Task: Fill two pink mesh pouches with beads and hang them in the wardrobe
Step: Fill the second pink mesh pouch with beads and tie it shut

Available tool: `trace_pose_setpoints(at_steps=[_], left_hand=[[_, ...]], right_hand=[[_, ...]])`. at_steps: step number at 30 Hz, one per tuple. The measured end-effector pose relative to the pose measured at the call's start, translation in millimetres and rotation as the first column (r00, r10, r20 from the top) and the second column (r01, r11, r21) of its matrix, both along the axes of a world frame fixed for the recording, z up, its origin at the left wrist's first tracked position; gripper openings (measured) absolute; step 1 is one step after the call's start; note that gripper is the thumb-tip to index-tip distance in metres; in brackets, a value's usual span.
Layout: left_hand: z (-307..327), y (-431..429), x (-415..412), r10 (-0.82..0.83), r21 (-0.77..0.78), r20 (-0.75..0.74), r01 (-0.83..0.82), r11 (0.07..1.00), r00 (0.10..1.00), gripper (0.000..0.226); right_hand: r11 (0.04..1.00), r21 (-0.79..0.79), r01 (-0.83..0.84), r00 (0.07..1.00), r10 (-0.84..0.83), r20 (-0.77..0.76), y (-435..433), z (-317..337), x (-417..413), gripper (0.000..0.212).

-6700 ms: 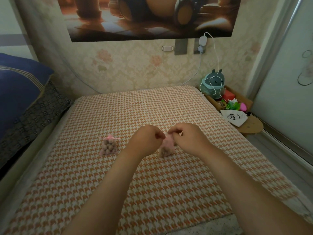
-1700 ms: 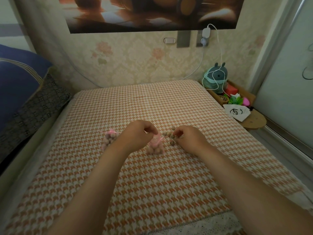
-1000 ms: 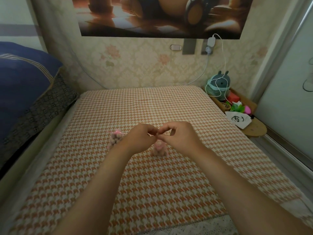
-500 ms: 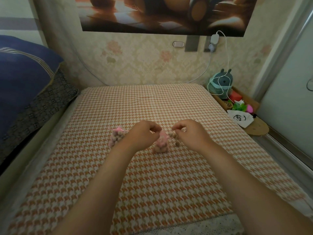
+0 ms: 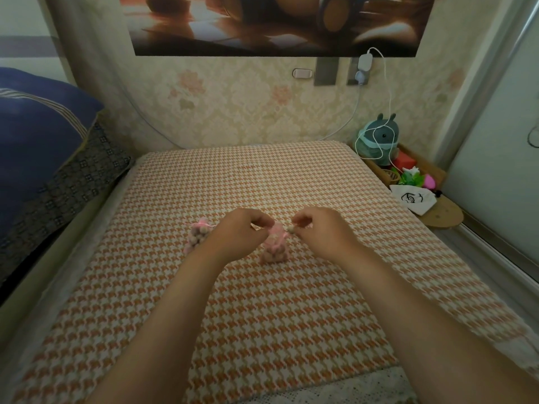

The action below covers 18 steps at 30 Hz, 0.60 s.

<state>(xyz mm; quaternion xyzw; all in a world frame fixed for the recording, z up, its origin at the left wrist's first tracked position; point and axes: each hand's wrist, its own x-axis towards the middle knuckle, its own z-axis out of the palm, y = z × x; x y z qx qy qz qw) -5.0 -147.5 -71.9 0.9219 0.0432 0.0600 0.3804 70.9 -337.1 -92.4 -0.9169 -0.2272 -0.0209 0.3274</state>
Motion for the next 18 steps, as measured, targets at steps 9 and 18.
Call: trace_pose_setpoints(at_steps=[9, 18], left_hand=[[-1, -3, -3, -0.004, -0.016, 0.014, 0.005, 1.0, 1.0, 0.024], [-3, -1, -9, -0.022, -0.035, 0.048, 0.023, 0.999, 0.999, 0.031]], right_hand=[[0.976, 0.112, -0.189, 0.979, 0.179, 0.099, 19, 21, -26, 0.013], [0.981, -0.052, -0.184, 0.981, 0.187, 0.057, 24, 20, -26, 0.018]])
